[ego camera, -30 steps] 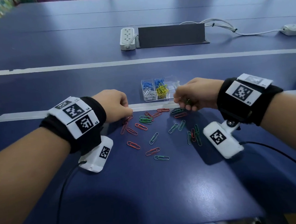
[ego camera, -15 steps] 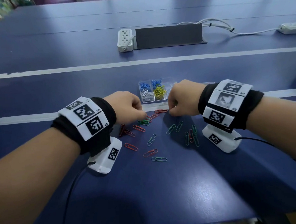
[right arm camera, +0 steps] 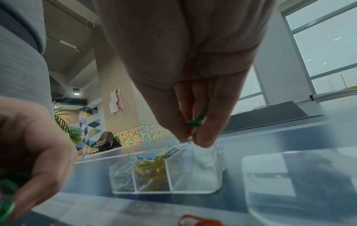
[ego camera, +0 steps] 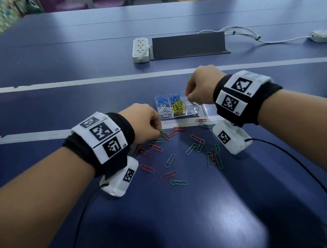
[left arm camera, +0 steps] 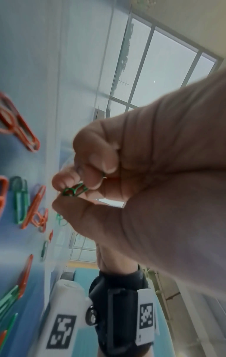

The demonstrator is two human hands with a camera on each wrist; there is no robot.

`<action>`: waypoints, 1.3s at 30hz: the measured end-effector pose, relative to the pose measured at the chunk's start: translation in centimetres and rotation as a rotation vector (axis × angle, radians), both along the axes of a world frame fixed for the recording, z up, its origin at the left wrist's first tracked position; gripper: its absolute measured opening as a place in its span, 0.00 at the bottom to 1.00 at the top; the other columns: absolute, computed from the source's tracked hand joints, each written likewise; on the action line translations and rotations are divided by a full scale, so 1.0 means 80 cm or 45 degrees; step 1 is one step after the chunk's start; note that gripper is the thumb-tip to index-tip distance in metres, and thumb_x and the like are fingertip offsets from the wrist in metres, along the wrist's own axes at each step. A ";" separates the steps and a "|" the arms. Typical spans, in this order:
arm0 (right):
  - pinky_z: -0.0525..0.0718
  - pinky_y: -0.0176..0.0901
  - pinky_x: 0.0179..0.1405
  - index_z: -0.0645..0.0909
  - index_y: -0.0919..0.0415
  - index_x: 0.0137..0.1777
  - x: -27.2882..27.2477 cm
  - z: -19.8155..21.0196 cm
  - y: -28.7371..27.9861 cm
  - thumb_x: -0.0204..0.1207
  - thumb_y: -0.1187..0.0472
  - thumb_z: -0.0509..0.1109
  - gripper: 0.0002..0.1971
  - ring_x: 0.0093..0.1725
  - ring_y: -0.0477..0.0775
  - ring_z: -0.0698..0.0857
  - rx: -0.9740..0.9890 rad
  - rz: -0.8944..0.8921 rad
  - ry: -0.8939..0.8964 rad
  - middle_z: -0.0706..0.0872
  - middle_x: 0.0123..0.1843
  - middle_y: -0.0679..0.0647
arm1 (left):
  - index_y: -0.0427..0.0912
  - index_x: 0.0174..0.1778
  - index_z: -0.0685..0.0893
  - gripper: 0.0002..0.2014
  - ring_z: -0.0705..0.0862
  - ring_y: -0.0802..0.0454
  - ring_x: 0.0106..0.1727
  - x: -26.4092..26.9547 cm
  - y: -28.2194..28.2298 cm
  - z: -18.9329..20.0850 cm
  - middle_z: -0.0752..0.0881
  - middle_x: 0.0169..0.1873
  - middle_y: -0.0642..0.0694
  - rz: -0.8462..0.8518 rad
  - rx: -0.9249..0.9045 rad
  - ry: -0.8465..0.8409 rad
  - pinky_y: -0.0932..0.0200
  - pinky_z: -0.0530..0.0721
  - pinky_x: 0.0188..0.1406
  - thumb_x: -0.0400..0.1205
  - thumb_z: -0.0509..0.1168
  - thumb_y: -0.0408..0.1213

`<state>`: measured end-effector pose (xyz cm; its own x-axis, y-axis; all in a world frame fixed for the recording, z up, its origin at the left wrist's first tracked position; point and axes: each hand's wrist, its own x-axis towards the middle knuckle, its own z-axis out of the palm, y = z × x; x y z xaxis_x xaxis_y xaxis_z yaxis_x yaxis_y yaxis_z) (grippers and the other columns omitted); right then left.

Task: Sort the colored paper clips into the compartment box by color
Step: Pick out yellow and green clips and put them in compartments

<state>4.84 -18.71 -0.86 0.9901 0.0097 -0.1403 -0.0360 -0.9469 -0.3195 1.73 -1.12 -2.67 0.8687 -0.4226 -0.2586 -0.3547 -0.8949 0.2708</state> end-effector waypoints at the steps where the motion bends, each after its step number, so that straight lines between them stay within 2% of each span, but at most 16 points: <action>1: 0.79 0.38 0.41 0.89 0.57 0.44 0.001 0.000 0.002 0.72 0.63 0.70 0.06 0.39 0.53 0.85 -0.016 -0.007 -0.001 0.80 0.26 0.46 | 0.46 0.45 0.89 0.07 0.75 0.61 0.30 0.002 -0.001 0.003 0.77 0.25 0.60 0.000 -0.015 -0.013 0.66 0.71 0.40 0.75 0.67 0.37; 3: 0.81 0.38 0.41 0.89 0.59 0.48 0.001 0.003 0.004 0.72 0.63 0.71 0.07 0.40 0.55 0.87 -0.020 -0.018 0.013 0.82 0.27 0.48 | 0.46 0.47 0.90 0.07 0.77 0.59 0.33 0.006 -0.006 0.010 0.78 0.27 0.60 -0.006 -0.043 -0.035 0.66 0.71 0.41 0.76 0.68 0.38; 6: 0.88 0.43 0.46 0.89 0.59 0.50 0.000 0.007 0.005 0.73 0.64 0.71 0.08 0.42 0.57 0.91 0.011 -0.019 0.013 0.88 0.37 0.54 | 0.45 0.50 0.89 0.09 0.78 0.55 0.41 0.015 -0.020 0.019 0.84 0.36 0.52 -0.014 -0.068 -0.068 0.64 0.73 0.45 0.78 0.67 0.37; 8: 0.90 0.49 0.51 0.89 0.59 0.51 -0.001 0.008 0.002 0.74 0.64 0.68 0.10 0.43 0.59 0.90 0.037 -0.017 -0.028 0.89 0.41 0.55 | 0.43 0.51 0.89 0.09 0.78 0.54 0.43 0.024 -0.034 0.021 0.88 0.43 0.47 -0.028 -0.078 -0.112 0.64 0.74 0.47 0.78 0.66 0.37; 11: 0.89 0.51 0.53 0.89 0.55 0.51 -0.003 0.008 -0.008 0.74 0.64 0.63 0.13 0.42 0.61 0.88 0.053 -0.033 -0.090 0.90 0.47 0.57 | 0.41 0.51 0.89 0.10 0.80 0.51 0.46 0.037 -0.061 0.024 0.89 0.49 0.45 -0.060 -0.069 -0.170 0.62 0.75 0.48 0.79 0.65 0.35; 14: 0.88 0.48 0.52 0.88 0.53 0.51 -0.006 0.007 -0.024 0.73 0.63 0.61 0.15 0.32 0.55 0.82 0.060 -0.049 -0.122 0.89 0.44 0.55 | 0.39 0.52 0.88 0.09 0.85 0.45 0.55 0.051 -0.090 0.025 0.89 0.51 0.42 -0.114 0.025 -0.212 0.55 0.80 0.52 0.80 0.63 0.33; 16: 0.87 0.45 0.53 0.88 0.53 0.51 -0.008 0.006 -0.034 0.73 0.63 0.61 0.14 0.28 0.48 0.78 0.055 -0.061 -0.119 0.87 0.41 0.52 | 0.39 0.51 0.86 0.08 0.84 0.42 0.57 0.056 -0.107 0.024 0.86 0.48 0.42 -0.182 0.147 -0.259 0.54 0.80 0.51 0.80 0.63 0.32; 19: 0.86 0.44 0.52 0.88 0.52 0.50 -0.011 0.003 -0.046 0.74 0.61 0.63 0.12 0.31 0.51 0.79 0.074 -0.074 -0.098 0.85 0.41 0.51 | 0.41 0.42 0.83 0.07 0.83 0.40 0.59 0.058 -0.129 0.023 0.84 0.45 0.40 -0.303 0.289 -0.301 0.55 0.76 0.47 0.81 0.60 0.29; 20: 0.86 0.44 0.51 0.88 0.53 0.50 -0.012 0.002 -0.049 0.74 0.61 0.64 0.12 0.34 0.53 0.80 0.092 -0.078 -0.092 0.85 0.42 0.51 | 0.42 0.38 0.81 0.09 0.83 0.40 0.59 0.059 -0.133 0.022 0.85 0.44 0.41 -0.324 0.308 -0.304 0.55 0.76 0.46 0.81 0.59 0.28; 21: 0.86 0.44 0.51 0.88 0.53 0.50 -0.013 0.001 -0.052 0.75 0.61 0.64 0.11 0.36 0.54 0.80 0.109 -0.079 -0.085 0.84 0.42 0.51 | 0.42 0.38 0.81 0.08 0.83 0.40 0.59 0.059 -0.137 0.023 0.86 0.45 0.42 -0.335 0.323 -0.305 0.54 0.78 0.48 0.81 0.60 0.28; 23: 0.86 0.44 0.49 0.88 0.53 0.49 -0.013 0.000 -0.057 0.74 0.61 0.64 0.11 0.37 0.54 0.81 0.137 -0.077 -0.070 0.84 0.41 0.51 | 0.40 0.53 0.84 0.11 0.83 0.41 0.60 0.060 -0.141 0.023 0.87 0.52 0.42 -0.355 0.296 -0.315 0.53 0.80 0.53 0.80 0.61 0.27; 25: 0.86 0.44 0.48 0.88 0.53 0.48 -0.014 -0.001 -0.061 0.74 0.61 0.64 0.11 0.37 0.54 0.82 0.159 -0.071 -0.057 0.83 0.38 0.50 | 0.40 0.60 0.83 0.15 0.84 0.43 0.59 0.060 -0.141 0.023 0.87 0.56 0.43 -0.359 0.248 -0.308 0.55 0.80 0.53 0.79 0.61 0.26; 27: 0.86 0.44 0.48 0.89 0.52 0.49 -0.014 -0.003 -0.063 0.74 0.61 0.64 0.12 0.37 0.54 0.82 0.177 -0.069 -0.042 0.83 0.39 0.50 | 0.41 0.60 0.84 0.17 0.84 0.44 0.58 0.061 -0.140 0.024 0.87 0.55 0.44 -0.350 0.211 -0.293 0.57 0.79 0.52 0.77 0.62 0.27; 33: 0.83 0.42 0.46 0.87 0.52 0.52 -0.014 -0.007 -0.069 0.75 0.61 0.63 0.13 0.39 0.52 0.79 0.185 -0.064 -0.032 0.81 0.43 0.49 | 0.47 0.62 0.84 0.19 0.85 0.47 0.56 0.058 -0.129 0.026 0.87 0.56 0.46 -0.299 0.121 -0.204 0.52 0.83 0.60 0.76 0.65 0.28; 36: 0.82 0.42 0.49 0.87 0.52 0.52 -0.014 -0.009 -0.071 0.75 0.62 0.63 0.13 0.42 0.51 0.79 0.155 -0.051 -0.042 0.80 0.43 0.49 | 0.48 0.59 0.85 0.18 0.84 0.51 0.50 0.057 -0.118 0.029 0.87 0.48 0.50 -0.225 -0.001 -0.223 0.56 0.83 0.58 0.76 0.65 0.28; 39: 0.81 0.40 0.51 0.89 0.52 0.47 -0.019 -0.013 -0.069 0.73 0.61 0.67 0.10 0.44 0.52 0.80 0.046 0.032 -0.040 0.81 0.38 0.47 | 0.48 0.52 0.88 0.12 0.81 0.54 0.42 0.053 -0.102 0.033 0.85 0.38 0.52 -0.160 -0.113 -0.257 0.59 0.83 0.53 0.75 0.68 0.31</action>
<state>3.33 -24.25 -1.88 0.9934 0.0388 -0.1080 -0.0020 -0.9352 -0.3541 5.95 -9.27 -0.06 0.8381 -0.5439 -0.0420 -0.5167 -0.8162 0.2585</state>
